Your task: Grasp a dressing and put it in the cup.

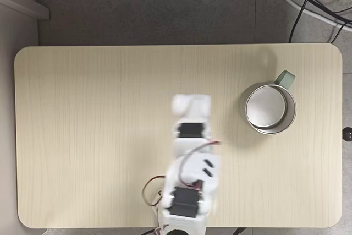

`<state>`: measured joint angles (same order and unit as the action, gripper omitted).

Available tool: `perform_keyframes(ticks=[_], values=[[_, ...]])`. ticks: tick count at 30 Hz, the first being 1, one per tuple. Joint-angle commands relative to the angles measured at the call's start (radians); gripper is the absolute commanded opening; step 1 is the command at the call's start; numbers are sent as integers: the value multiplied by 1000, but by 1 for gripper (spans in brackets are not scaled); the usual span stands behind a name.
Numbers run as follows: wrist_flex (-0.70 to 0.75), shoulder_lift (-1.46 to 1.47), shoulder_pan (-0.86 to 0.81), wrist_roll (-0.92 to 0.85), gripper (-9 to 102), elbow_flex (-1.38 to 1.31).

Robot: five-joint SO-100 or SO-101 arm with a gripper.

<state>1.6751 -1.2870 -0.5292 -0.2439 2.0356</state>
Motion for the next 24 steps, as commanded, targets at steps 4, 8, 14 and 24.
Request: perform_keyframes(ticks=[4, 8, 14, 24], values=[[-127, -35, -144, -77, 0, -118], [-227, -21, -172, -98, 0, -239], [-341, -2, -190, -124, 0, -408], [-426, 52, -192, -144, 4, -549]])
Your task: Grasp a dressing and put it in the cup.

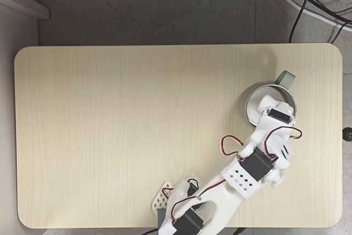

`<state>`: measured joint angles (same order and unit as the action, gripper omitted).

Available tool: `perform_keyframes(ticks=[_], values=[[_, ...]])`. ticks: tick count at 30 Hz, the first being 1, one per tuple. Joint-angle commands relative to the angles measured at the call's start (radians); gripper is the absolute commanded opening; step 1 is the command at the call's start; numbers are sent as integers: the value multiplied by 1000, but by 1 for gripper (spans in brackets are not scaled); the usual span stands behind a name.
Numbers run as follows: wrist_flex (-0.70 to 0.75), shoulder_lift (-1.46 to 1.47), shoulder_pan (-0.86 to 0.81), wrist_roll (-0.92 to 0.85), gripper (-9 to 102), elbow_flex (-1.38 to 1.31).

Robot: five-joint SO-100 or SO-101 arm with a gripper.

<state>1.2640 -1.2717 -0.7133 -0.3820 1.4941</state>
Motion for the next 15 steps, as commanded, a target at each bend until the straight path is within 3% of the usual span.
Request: perform_keyframes(ticks=[1, 6, 15], values=[[-18, 37, -8, -6, 8, -15], [-15, 55, -17, 6, 25, -26], [-15, 55, -9, 12, 26, -38]])
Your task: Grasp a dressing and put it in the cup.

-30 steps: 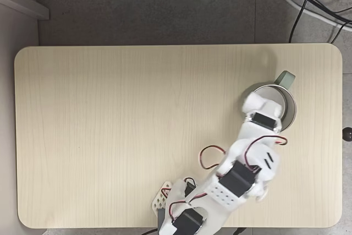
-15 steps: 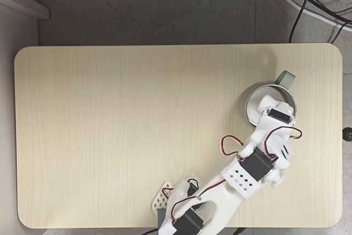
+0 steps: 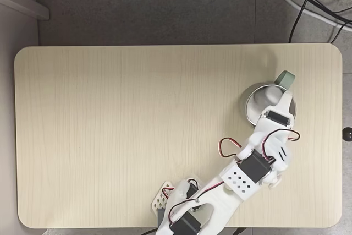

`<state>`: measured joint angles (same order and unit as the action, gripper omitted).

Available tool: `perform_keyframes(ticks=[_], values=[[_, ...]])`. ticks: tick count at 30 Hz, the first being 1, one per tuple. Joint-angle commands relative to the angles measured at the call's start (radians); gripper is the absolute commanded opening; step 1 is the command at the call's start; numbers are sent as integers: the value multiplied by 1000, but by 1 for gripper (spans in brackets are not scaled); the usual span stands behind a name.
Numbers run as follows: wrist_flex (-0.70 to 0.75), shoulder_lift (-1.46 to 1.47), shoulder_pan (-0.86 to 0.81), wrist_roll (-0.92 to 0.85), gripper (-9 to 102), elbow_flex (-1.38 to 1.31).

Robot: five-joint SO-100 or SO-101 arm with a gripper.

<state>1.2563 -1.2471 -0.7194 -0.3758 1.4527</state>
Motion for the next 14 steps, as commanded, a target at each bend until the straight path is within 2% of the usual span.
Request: perform_keyframes(ticks=[1, 14], values=[[-9, 31, -3, 8, 25, 3], [-32, 29, -2, 6, 24, 2]])
